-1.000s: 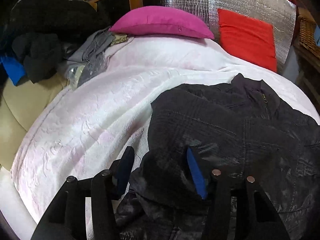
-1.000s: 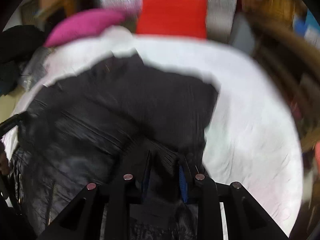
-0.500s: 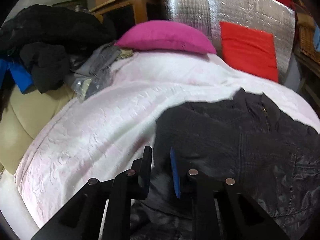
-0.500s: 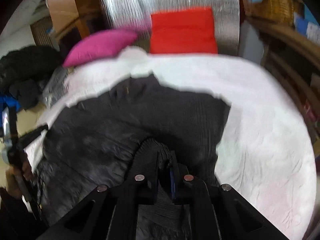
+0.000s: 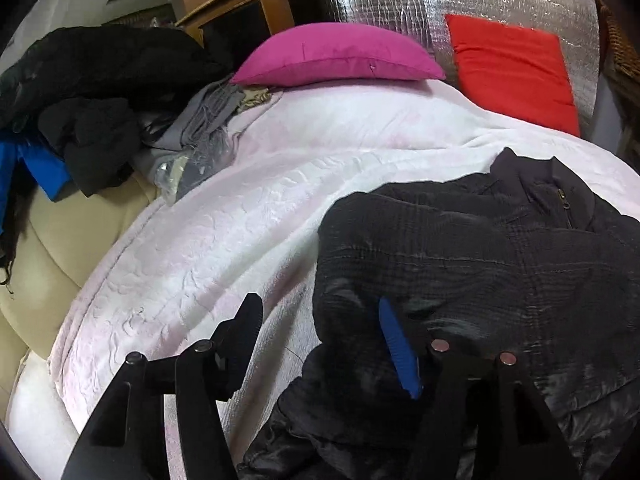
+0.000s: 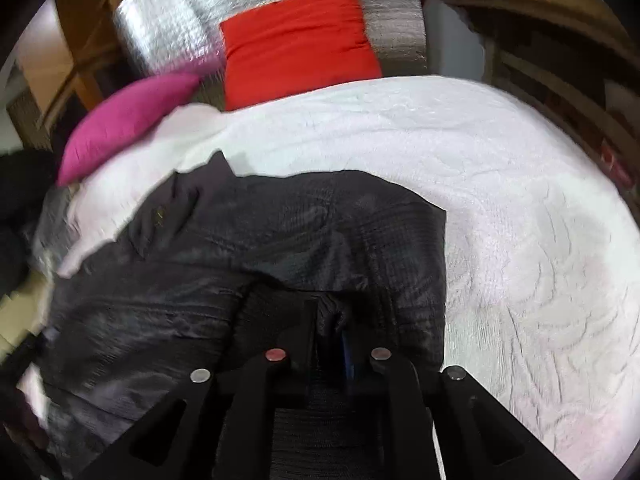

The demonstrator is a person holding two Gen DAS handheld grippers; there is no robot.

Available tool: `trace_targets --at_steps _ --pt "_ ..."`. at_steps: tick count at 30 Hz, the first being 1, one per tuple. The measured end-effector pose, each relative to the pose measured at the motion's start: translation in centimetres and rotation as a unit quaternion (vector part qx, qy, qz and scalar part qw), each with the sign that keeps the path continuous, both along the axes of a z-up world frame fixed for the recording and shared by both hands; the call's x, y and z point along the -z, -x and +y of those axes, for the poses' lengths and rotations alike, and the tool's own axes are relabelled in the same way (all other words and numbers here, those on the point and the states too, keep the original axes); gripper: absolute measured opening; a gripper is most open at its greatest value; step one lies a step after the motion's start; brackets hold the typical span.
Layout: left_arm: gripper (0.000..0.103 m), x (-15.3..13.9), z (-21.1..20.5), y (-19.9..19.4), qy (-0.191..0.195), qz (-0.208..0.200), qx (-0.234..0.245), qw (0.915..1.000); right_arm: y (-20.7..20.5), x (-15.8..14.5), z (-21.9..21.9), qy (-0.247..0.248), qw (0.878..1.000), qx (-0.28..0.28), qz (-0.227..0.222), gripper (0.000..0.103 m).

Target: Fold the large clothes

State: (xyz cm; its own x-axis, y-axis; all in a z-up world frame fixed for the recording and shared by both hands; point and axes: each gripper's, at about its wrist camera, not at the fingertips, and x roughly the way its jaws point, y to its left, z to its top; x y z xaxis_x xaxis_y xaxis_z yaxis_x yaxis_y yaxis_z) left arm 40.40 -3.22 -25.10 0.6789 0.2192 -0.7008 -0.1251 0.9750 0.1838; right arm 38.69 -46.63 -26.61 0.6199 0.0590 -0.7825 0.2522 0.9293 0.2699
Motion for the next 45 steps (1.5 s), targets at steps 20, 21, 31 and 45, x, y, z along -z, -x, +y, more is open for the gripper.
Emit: trace_targets --at_steps 20,21,31,45 --pt "0.078 1.4 -2.3 1.3 0.061 0.068 0.120 0.9885 2.1 -0.2 9.5 0.035 0.990 -0.135 0.032 0.045" --pt "0.078 1.2 -2.4 1.4 0.057 0.065 0.123 0.9886 2.2 0.1 9.3 0.031 0.990 -0.136 0.036 0.045" --pt "0.078 -1.6 -2.9 -1.0 0.078 0.014 0.119 0.9897 1.0 -4.2 6.0 -0.027 0.995 -0.080 -0.054 0.051" --pt "0.078 -1.7 -2.2 -0.4 0.094 0.048 0.124 0.9866 2.5 -3.1 2.2 -0.100 0.992 -0.072 0.004 0.056"
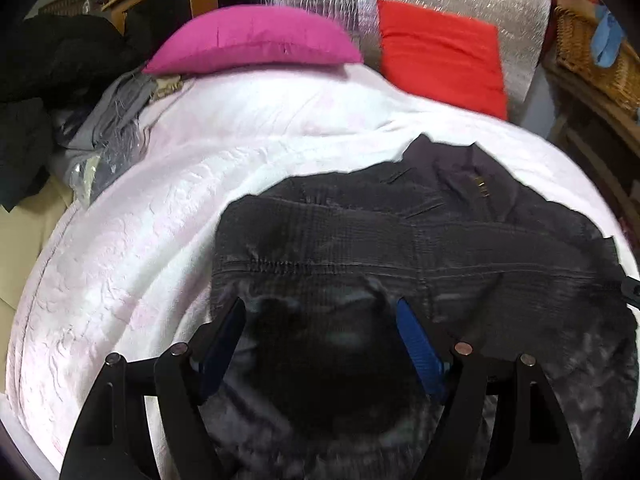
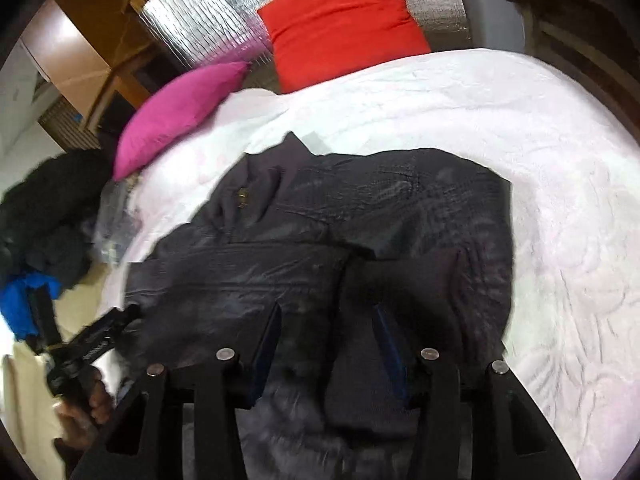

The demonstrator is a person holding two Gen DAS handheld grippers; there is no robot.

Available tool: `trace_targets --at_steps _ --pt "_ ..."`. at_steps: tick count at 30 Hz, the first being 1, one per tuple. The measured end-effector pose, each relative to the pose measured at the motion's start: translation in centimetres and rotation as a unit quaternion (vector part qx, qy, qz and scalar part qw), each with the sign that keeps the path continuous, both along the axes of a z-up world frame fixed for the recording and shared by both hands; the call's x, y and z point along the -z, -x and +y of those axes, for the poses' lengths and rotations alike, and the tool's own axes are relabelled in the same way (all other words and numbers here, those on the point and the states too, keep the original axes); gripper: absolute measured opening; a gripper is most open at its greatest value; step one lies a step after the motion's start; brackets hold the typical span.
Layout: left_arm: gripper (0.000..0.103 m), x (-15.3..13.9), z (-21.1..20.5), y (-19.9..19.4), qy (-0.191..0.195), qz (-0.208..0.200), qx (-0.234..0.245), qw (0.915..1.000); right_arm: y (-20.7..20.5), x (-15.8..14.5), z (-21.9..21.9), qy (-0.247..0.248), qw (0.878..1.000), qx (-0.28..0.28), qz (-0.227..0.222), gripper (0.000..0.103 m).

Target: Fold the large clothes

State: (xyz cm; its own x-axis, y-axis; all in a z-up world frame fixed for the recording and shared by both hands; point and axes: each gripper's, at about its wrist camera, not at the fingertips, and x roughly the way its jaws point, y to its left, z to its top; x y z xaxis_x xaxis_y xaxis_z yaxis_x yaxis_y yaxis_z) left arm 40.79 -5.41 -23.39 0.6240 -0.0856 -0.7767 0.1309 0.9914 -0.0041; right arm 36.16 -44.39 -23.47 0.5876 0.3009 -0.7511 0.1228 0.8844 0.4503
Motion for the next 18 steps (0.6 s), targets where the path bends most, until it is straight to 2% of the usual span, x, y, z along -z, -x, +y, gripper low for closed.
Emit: trace_targets --at_steps 3,5,6,7,11,13,15,18 --pt "0.078 -0.3 0.6 1.6 0.015 0.004 0.014 0.9998 2.3 -0.6 -1.7 -0.045 0.999 -0.008 0.009 0.062" --pt "0.078 -0.2 0.8 2.5 0.036 0.018 0.029 0.9988 3.4 -0.1 -2.4 -0.123 0.992 -0.034 0.026 0.062" --pt "0.078 -0.1 0.8 3.1 0.043 0.023 0.038 0.9981 4.4 0.3 -2.4 -0.174 0.983 -0.050 0.031 0.062" --pt "0.078 0.0 0.8 3.4 0.044 0.025 0.043 0.9978 5.1 0.8 -2.3 -0.202 0.977 -0.056 0.041 0.062" --pt "0.078 0.6 0.3 3.9 0.043 0.033 0.049 0.9974 7.1 3.7 -1.1 -0.249 0.964 -0.046 0.081 0.062" --pt "0.078 1.2 -0.1 3.7 0.044 0.042 0.046 0.9971 7.0 5.2 -0.4 -0.238 0.965 -0.021 0.109 0.062" --pt "0.078 1.6 -0.7 3.5 0.038 0.046 0.044 0.9972 6.4 6.0 -0.1 -0.241 0.965 0.002 0.105 0.063" --pt "0.078 2.0 -1.4 3.4 0.025 0.044 0.046 0.9977 5.1 7.2 0.3 -0.267 0.958 0.039 0.094 0.064"
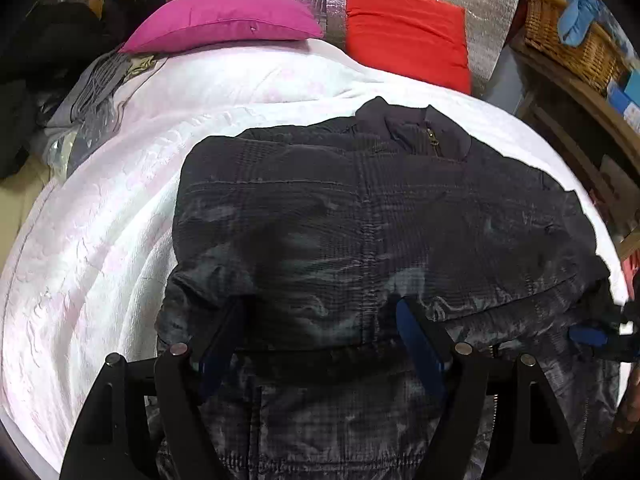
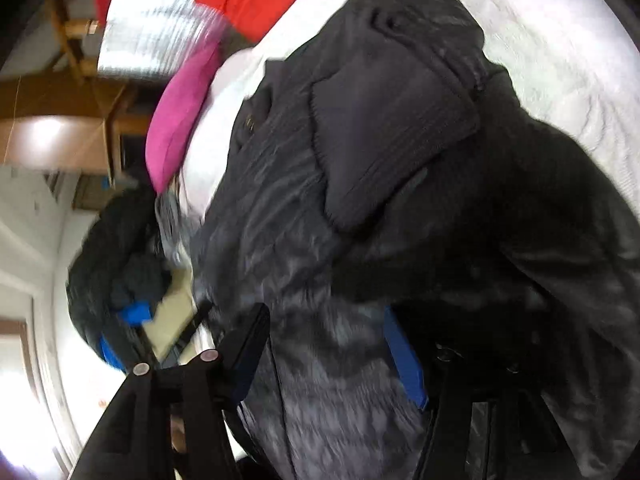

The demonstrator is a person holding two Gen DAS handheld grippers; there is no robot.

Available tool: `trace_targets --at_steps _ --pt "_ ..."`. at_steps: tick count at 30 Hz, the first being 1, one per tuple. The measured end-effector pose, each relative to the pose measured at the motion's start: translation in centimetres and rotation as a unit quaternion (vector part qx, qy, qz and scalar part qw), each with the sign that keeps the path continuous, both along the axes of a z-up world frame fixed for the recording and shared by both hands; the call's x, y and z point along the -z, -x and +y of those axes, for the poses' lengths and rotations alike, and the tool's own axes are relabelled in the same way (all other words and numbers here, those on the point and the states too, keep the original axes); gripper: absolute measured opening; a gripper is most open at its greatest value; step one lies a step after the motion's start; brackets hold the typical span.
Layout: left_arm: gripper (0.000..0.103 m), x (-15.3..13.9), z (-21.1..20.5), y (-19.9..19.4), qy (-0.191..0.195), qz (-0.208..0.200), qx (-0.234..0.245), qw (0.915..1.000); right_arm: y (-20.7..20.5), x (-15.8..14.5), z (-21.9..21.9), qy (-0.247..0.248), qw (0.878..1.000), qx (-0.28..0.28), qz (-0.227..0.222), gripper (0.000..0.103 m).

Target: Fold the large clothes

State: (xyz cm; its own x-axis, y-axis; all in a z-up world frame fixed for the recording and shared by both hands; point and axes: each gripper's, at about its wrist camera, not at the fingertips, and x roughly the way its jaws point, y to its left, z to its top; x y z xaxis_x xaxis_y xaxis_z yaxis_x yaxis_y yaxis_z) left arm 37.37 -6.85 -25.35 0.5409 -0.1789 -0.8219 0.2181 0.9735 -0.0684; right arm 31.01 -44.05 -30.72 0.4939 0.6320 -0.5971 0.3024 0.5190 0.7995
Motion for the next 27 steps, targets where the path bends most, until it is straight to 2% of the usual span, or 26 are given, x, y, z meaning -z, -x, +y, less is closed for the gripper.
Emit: trace_targets --at_steps 7,10,12,14,17,20,21,23,25,26,27 --pt "0.078 0.1 -0.9 0.4 -0.016 -0.012 0.017 0.9996 -1.4 -0.3 1.5 -0.003 0.997 0.068 -0.048 0.066" --pt "0.078 0.2 -1.4 0.5 -0.032 -0.018 0.026 0.9990 -1.7 -0.6 1.9 0.024 0.995 0.077 -0.056 0.064" --pt "0.078 0.1 -1.4 0.6 -0.033 -0.020 0.027 0.9989 -1.8 -1.1 2.5 0.054 0.994 0.074 -0.058 0.048" --pt "0.078 -0.1 -1.3 0.7 -0.028 -0.022 0.027 0.9990 -1.8 -2.0 2.8 0.087 0.992 0.068 -0.059 0.037" --pt "0.078 -0.5 -1.2 0.8 -0.022 -0.029 0.024 0.9990 -1.4 -3.0 3.0 0.117 0.988 0.070 -0.071 0.033" --pt "0.078 -0.1 -1.4 0.8 -0.030 -0.027 0.024 0.9989 -1.1 -4.1 3.5 0.161 0.982 0.056 -0.080 0.033" --pt "0.078 0.2 -1.5 0.7 -0.036 -0.024 0.023 0.9988 -1.3 -3.6 3.6 0.162 0.984 0.044 -0.067 0.033" --pt "0.078 0.7 -1.7 0.4 -0.049 -0.016 0.022 0.9984 -1.8 -1.8 3.3 0.131 0.991 0.024 -0.024 0.034" --pt "0.078 0.4 -1.6 0.5 -0.048 -0.018 0.022 0.9985 -1.8 -2.4 3.0 0.124 0.992 0.012 -0.019 0.035" --pt "0.078 0.0 -1.4 0.5 -0.041 -0.023 0.020 0.9987 -1.7 -3.0 2.9 0.128 0.992 0.002 -0.021 0.040" --pt "0.078 -0.4 -1.0 0.6 -0.033 -0.028 0.017 0.9989 -1.5 -3.9 2.7 0.131 0.991 -0.010 -0.029 0.062"
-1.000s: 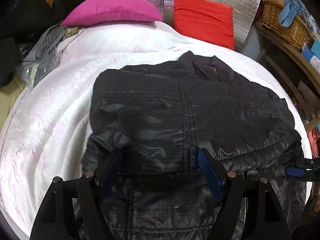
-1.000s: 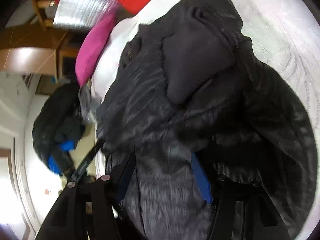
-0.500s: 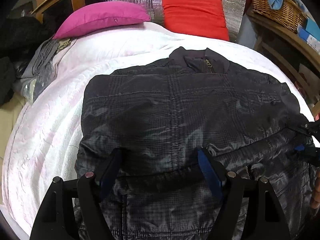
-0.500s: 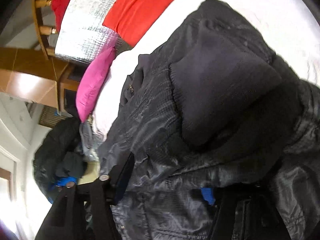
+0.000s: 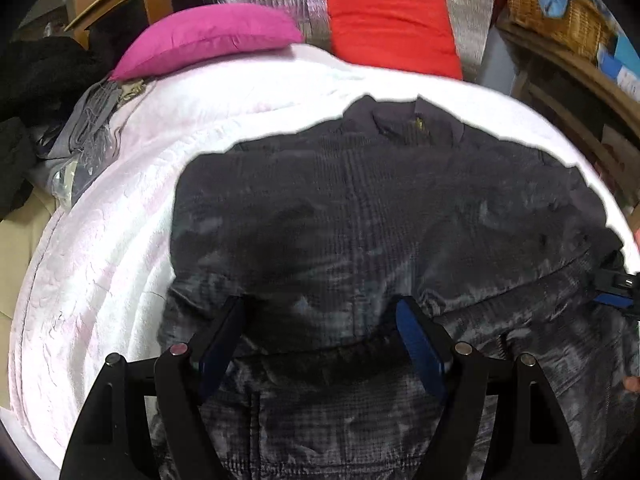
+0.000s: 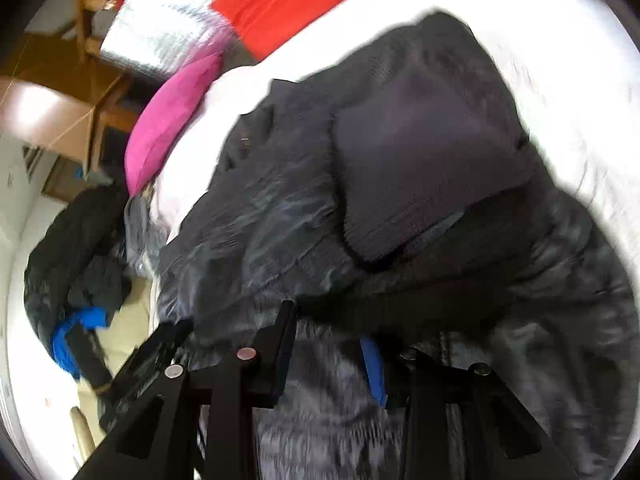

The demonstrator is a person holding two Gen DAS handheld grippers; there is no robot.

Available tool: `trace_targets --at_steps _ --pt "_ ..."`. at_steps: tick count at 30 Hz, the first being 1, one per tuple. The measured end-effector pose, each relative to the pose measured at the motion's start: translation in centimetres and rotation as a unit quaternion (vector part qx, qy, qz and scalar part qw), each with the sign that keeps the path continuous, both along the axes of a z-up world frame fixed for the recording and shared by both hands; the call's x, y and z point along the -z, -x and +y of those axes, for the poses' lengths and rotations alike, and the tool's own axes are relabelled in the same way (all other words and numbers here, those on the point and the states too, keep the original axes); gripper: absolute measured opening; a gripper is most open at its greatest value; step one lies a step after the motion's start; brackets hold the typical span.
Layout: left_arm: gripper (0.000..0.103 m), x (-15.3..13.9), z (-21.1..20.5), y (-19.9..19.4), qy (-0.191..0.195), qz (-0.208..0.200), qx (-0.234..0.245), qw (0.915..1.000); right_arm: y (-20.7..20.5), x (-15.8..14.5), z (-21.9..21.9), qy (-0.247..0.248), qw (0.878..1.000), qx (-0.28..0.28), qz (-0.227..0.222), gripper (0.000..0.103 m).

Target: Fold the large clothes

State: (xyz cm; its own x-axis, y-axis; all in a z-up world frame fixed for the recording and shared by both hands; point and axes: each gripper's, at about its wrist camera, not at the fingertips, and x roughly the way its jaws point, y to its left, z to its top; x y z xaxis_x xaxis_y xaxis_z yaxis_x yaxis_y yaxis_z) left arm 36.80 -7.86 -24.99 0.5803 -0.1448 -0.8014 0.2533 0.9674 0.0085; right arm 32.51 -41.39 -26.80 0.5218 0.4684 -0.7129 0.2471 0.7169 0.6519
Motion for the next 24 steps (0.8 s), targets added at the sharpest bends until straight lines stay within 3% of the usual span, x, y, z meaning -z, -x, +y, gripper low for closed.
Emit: trace_targets --at_steps 2,7,10,15,22,24 --pt "0.078 -0.9 0.9 -0.1 0.019 -0.008 -0.007 0.9998 0.7 -1.7 -0.6 -0.008 0.999 -0.032 -0.017 0.079" --pt "0.078 -2.3 3.2 -0.3 0.028 -0.036 -0.037 0.9983 2.8 -5.2 -3.9 -0.018 0.995 -0.050 -0.079 0.079" --pt "0.079 -2.7 4.7 -0.7 0.029 -0.044 -0.063 0.9966 3.4 -6.1 -5.9 0.011 0.994 0.010 -0.109 0.079" --pt "0.081 -2.1 7.3 -1.8 0.021 -0.034 -0.110 0.9931 0.6 -4.5 -5.7 0.135 0.986 0.076 -0.059 0.079" --pt "0.083 0.2 10.0 -3.7 0.039 0.029 -0.146 0.9881 -2.5 -1.3 -4.7 0.198 0.979 0.052 -0.015 0.079" --pt "0.083 0.5 9.9 -4.1 0.039 0.034 -0.144 0.9883 -2.9 -0.8 -4.2 0.206 0.977 0.048 -0.012 0.072"
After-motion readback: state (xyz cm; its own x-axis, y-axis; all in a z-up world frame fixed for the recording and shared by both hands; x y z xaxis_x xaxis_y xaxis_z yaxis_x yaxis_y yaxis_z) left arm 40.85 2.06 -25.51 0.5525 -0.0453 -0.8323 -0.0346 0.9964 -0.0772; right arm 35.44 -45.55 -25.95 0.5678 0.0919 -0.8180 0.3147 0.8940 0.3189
